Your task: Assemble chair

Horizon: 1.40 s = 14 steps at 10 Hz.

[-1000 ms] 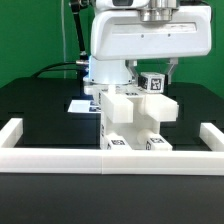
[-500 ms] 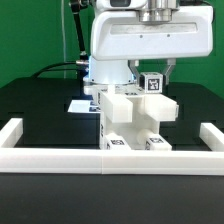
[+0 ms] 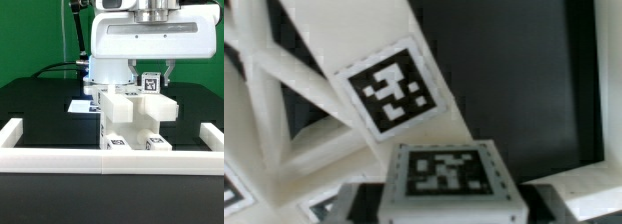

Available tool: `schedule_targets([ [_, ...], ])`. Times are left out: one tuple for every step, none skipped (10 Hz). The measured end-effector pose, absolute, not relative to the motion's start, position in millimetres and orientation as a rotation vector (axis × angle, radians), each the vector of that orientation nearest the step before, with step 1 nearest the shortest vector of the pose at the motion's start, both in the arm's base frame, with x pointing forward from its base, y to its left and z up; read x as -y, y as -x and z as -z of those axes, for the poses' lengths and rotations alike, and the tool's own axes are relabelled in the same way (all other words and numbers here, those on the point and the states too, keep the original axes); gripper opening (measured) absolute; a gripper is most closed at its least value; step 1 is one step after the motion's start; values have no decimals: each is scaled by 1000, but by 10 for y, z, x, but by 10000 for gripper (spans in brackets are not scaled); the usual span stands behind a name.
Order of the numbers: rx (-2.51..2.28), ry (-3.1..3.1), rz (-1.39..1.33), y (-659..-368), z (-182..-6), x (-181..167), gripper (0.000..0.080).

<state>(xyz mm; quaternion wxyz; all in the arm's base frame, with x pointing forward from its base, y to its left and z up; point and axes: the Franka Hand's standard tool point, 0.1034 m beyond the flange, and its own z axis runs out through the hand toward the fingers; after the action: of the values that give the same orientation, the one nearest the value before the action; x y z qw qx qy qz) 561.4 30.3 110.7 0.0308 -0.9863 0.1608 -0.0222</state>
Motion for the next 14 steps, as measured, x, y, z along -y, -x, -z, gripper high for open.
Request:
schedule_targets([
  [-584,3022,65,-5613,-1106,-304,274],
  [-646,3008,63,-5613,-1105,-305,274],
  [-772,2976,59,-5613,-1104,-307,274],
  [-870,2948,55,-5613,-1104,-308,274],
  [-947,2923,52,-5612,-1103,-309,274],
  [-1035,2891,48,-5612,-1103,-311,274],
  [-1144,2843,42,-5612,-1101,-315,274],
  [-1244,2787,33,-5611,-1099,-312,274],
  [-1364,2724,25,-5612,-1097,-317,275],
  [-1495,2651,16,-5612,-1095,-320,275],
  [-1599,2589,10,-5612,-1094,-319,275],
  [-1678,2529,1,-5613,-1092,-319,275],
  [-1849,2390,-11,-5624,-1093,-335,275],
  [-1892,2353,-5,-5635,-1095,-349,275],
])
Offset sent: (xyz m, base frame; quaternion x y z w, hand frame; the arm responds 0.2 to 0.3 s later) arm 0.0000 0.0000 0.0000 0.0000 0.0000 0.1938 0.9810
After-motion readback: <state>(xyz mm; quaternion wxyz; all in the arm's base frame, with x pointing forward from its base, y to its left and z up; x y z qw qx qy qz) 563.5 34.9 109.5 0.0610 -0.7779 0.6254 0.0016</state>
